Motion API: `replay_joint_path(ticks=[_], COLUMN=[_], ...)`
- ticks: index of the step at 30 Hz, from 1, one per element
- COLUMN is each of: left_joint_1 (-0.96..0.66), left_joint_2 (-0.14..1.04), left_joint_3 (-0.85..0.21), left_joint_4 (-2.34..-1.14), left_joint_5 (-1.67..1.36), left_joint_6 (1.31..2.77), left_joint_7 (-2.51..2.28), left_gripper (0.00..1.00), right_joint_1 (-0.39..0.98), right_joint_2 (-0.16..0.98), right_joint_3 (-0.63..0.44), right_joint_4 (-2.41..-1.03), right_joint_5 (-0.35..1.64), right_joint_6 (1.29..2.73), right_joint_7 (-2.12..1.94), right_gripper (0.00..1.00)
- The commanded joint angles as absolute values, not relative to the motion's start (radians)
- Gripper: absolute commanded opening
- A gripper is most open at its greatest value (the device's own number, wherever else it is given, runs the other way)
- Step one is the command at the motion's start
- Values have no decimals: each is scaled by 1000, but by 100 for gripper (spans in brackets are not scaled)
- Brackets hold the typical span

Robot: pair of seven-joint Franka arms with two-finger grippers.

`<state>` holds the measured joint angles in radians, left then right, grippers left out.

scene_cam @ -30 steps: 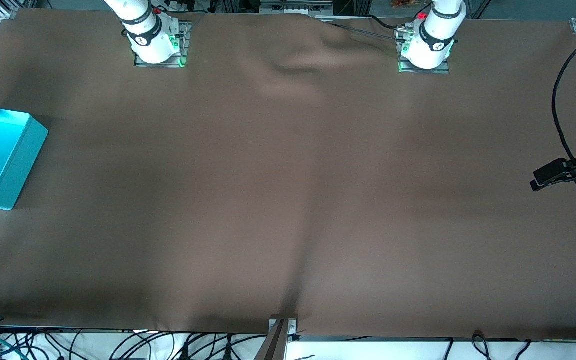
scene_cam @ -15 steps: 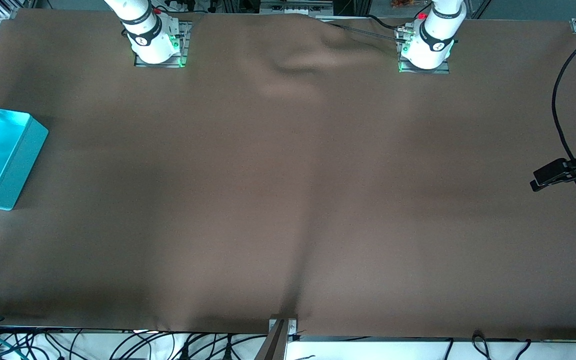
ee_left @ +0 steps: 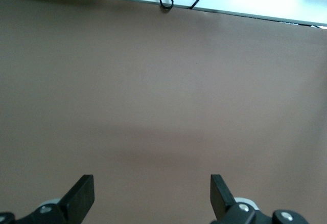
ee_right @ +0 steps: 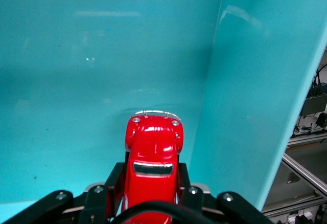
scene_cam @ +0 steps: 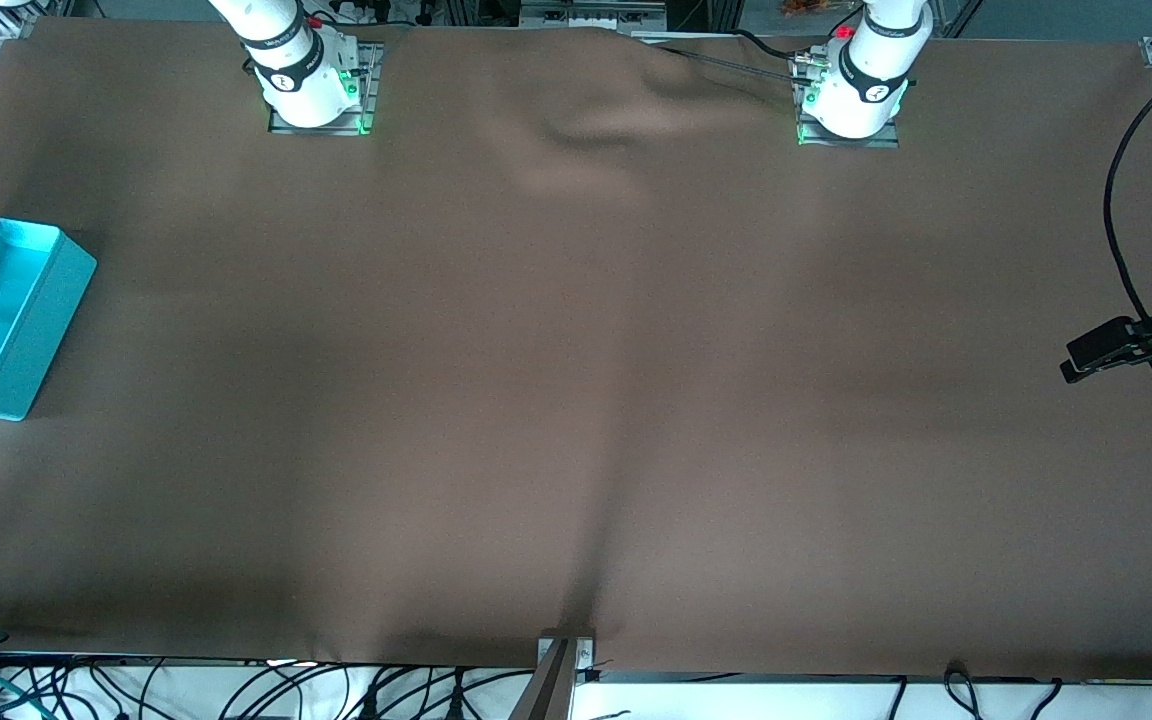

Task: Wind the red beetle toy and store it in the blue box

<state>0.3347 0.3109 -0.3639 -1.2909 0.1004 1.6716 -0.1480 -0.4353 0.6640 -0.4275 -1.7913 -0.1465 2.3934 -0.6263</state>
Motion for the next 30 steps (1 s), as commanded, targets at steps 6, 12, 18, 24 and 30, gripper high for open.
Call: replay_joint_path(ticks=[6,12,18,24,30], left_joint_1=[333,334,334,334,333], left_joint_2=[322,322,322,322,322], left_joint_3=[-361,-361,-362,-360,-362], left_joint_4=[-1262,-1262,-1262,-1262,-1262], left_joint_5=[80,80,80,80,80], left_joint_6=[1655,1655,1655,1655,1655], left_joint_7=[-124,-124,-124,-124,-124], left_gripper=[100,100,100,100,100], right_joint_1=[-457,-456,-456,-454,-451], right_joint_2=[681,677,664,621,574], right_joint_3=[-411,-408,-394,-370,-345], right_joint_4=[-1772,-1770,-1772,-1770,-1763], right_joint_5=[-141,-141,-141,-138,-115], right_joint_6=[2430,2434,2428,2364,2243], right_joint_7=[-655,-655,-657,-650,-640], right_gripper=[77,81,86,100,100])
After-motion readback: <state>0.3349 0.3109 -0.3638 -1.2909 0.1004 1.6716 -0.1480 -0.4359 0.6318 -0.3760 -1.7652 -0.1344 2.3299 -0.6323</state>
